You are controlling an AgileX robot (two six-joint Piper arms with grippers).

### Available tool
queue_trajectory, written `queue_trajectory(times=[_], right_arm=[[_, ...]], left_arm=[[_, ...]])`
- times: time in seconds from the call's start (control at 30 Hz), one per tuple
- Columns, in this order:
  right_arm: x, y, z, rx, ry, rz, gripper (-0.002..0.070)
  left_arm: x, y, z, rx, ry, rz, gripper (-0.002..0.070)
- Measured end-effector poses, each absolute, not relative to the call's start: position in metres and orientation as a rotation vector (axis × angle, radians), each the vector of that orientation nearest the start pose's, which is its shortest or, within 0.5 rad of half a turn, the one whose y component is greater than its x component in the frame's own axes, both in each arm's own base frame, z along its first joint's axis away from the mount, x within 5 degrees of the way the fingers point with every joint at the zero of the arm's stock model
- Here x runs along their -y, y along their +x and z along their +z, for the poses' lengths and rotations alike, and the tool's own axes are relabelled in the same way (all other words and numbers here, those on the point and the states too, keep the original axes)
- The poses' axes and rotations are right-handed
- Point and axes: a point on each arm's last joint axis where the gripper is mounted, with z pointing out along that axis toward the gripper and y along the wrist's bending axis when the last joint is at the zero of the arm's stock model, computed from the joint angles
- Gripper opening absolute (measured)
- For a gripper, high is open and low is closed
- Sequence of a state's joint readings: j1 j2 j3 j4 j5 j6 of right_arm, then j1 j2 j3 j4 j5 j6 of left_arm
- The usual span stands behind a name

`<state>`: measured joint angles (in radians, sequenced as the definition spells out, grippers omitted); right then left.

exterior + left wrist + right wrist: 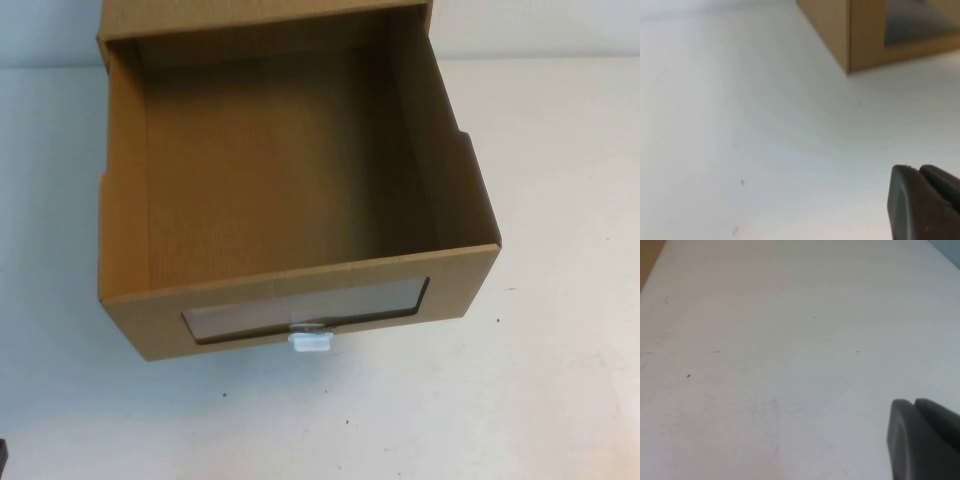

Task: Open the shoe box
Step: 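Pull the top drawer of the cardboard box fully open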

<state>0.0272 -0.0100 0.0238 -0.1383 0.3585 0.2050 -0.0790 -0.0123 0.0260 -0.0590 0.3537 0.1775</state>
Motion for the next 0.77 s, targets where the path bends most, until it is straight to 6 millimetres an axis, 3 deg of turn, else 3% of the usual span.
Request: queue_trajectory(times=[0.77], right_arm=[[0.0030, 0.0529, 0.1739, -1.847, 0.078, 0.027, -0.0014]], left_arm=[[0.0062, 0.0516, 0.1698, -1.880, 0.204, 0.007, -0.0005]])
